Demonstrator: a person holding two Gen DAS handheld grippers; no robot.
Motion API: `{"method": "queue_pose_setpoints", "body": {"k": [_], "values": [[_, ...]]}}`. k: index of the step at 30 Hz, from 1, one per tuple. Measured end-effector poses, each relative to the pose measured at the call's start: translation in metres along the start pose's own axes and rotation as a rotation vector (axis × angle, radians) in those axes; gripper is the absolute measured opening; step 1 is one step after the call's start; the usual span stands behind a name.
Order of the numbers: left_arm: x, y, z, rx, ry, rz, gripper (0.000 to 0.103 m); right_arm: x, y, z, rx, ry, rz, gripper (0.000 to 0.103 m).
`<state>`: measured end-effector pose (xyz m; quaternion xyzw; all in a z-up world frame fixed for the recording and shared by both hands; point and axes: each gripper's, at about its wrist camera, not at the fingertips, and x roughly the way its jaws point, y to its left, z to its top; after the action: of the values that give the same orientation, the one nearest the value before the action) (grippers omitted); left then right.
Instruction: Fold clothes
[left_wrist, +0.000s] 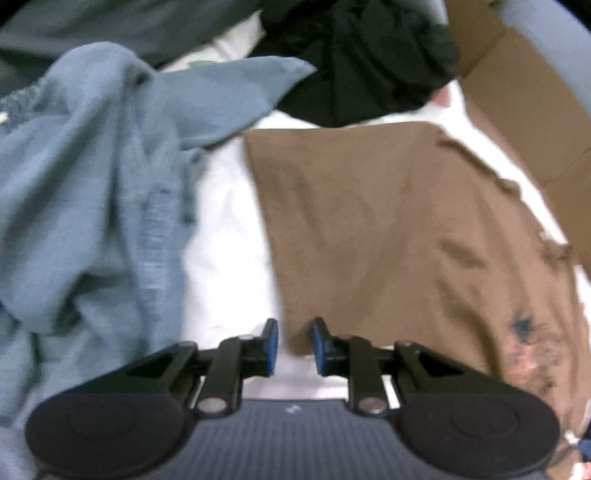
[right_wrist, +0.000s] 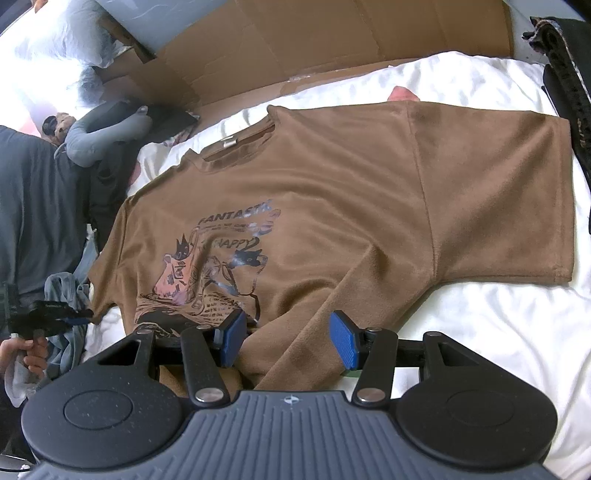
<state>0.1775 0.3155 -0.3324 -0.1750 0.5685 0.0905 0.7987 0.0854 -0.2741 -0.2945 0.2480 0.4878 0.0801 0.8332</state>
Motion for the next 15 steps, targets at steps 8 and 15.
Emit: {"method": "queue_pose_setpoints", "body": {"k": [8, 15], "values": [[-0.011, 0.015, 0.033, -0.039, -0.118, 0.053, 0.041, 0.0, -0.002, 0.0, 0.006, 0.006, -0.01, 0.057], [-0.004, 0.01, 0.071, -0.093, -0.173, 0.049, 0.057, 0.004, 0.003, 0.001, -0.009, 0.011, -0.007, 0.057]]}}
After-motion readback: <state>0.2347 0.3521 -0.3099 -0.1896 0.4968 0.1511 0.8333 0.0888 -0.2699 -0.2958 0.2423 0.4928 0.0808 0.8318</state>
